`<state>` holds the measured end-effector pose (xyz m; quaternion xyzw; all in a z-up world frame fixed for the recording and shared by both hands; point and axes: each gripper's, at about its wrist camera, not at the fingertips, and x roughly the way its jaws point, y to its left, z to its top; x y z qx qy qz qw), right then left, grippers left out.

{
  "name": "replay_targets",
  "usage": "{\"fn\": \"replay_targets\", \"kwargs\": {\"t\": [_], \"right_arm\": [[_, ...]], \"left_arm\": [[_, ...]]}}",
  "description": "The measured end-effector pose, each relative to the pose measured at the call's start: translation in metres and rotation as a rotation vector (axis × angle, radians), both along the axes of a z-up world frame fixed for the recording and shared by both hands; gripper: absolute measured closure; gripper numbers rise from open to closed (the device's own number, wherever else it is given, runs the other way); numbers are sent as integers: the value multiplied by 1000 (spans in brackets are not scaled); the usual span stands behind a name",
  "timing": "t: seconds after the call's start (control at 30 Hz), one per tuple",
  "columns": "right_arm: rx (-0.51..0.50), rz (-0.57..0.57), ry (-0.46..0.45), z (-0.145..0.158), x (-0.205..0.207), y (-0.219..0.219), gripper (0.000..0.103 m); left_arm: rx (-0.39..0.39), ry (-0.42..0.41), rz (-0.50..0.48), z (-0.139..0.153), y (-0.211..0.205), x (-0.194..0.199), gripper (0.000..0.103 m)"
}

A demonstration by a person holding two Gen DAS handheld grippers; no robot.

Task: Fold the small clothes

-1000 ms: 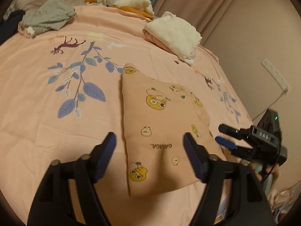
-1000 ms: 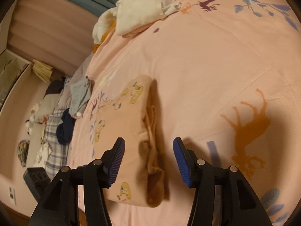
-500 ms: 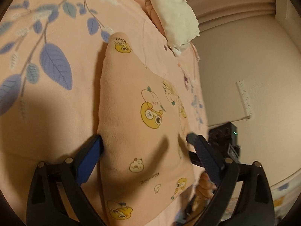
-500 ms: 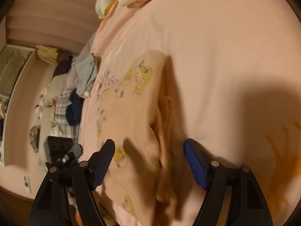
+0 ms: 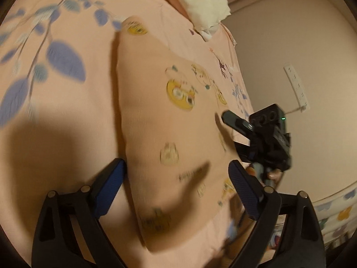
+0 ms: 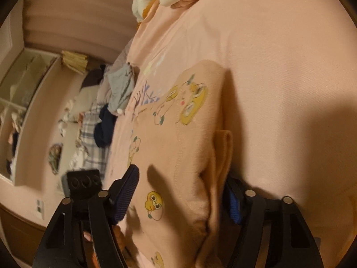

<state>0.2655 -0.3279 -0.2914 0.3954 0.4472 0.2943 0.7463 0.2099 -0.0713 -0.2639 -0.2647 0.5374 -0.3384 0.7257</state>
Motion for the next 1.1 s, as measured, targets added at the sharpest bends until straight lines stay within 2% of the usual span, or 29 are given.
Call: {"fn": "replay_targets", "kwargs": {"t": [0.17,0.3,0.4,0.43,0.53,0.63,0.7,0.73,0.77,0.8,0.93,1.1], "right_arm": [[4,-18,0,0,-2,-1,43],[-20,-27,-20,2,-3,5,43],[-6,-37,-24,1,-4,4,43],[-8,-39,-23,1,-3,5,43],[-35,-37,-27,4,-3,8,43],[-55,-36,-37,5,-3,10,43],[-93,-41,-43,6,-3,12,51],[-113,-45,-46,5,-3,12,57],[-129,-46,-49,4,-2,13,67],[-139,-45,-56,4,-2,14,73],[-182,-57,-82,11,-4,17,78],[-216,-66,-133,20,-8,20,82]], "left_arm": [[-48,39,1,-3,-1,0,8],[-138,113,138,-9,6,23,8],[-134,148,179,-9,4,33,10],[-122,135,184,-7,1,35,12],[-71,89,207,-5,-5,33,25],[3,44,218,-2,-12,32,41],[75,8,234,0,-15,29,53],[114,-19,237,-1,-16,27,56],[148,-45,239,0,-18,26,60],[183,-75,242,-1,-19,24,62],[300,-158,262,5,-31,17,64],[284,-159,263,5,-26,19,66]]}}
